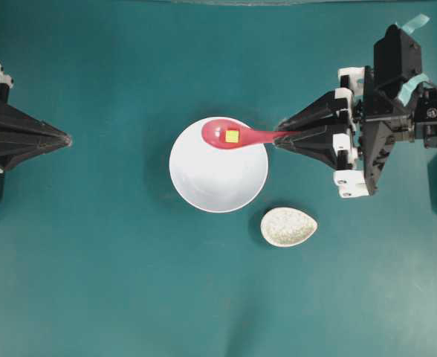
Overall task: Scoop the yellow hexagonal prism block from the bowl with a spoon using the right arm.
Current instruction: 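Lift the spoon holding the block up and back toward the right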
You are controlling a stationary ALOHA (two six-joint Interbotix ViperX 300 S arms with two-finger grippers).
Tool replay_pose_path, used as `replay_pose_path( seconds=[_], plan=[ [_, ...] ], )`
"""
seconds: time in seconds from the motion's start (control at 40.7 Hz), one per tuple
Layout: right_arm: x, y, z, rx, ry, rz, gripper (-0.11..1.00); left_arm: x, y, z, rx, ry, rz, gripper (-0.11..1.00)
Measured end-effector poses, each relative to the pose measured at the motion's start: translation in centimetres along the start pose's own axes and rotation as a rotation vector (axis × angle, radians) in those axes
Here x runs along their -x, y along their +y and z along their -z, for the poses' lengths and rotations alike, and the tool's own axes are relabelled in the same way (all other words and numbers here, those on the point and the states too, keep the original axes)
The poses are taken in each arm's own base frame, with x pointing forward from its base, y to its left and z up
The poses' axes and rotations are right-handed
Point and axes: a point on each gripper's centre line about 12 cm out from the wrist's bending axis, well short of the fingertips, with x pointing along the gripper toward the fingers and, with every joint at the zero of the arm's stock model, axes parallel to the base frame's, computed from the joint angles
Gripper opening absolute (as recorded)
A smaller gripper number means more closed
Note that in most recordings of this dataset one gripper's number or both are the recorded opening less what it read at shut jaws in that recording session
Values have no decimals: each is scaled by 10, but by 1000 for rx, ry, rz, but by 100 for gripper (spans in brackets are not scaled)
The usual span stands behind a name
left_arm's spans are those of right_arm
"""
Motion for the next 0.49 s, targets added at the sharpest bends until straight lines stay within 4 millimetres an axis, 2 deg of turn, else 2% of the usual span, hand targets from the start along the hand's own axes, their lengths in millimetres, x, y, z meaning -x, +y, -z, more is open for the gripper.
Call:
replay_pose_path(
  seconds=[0.492],
  plan=[
    [0,0,0,-18,1,1,22,0,0,0,-14,2,2,0]
  ],
)
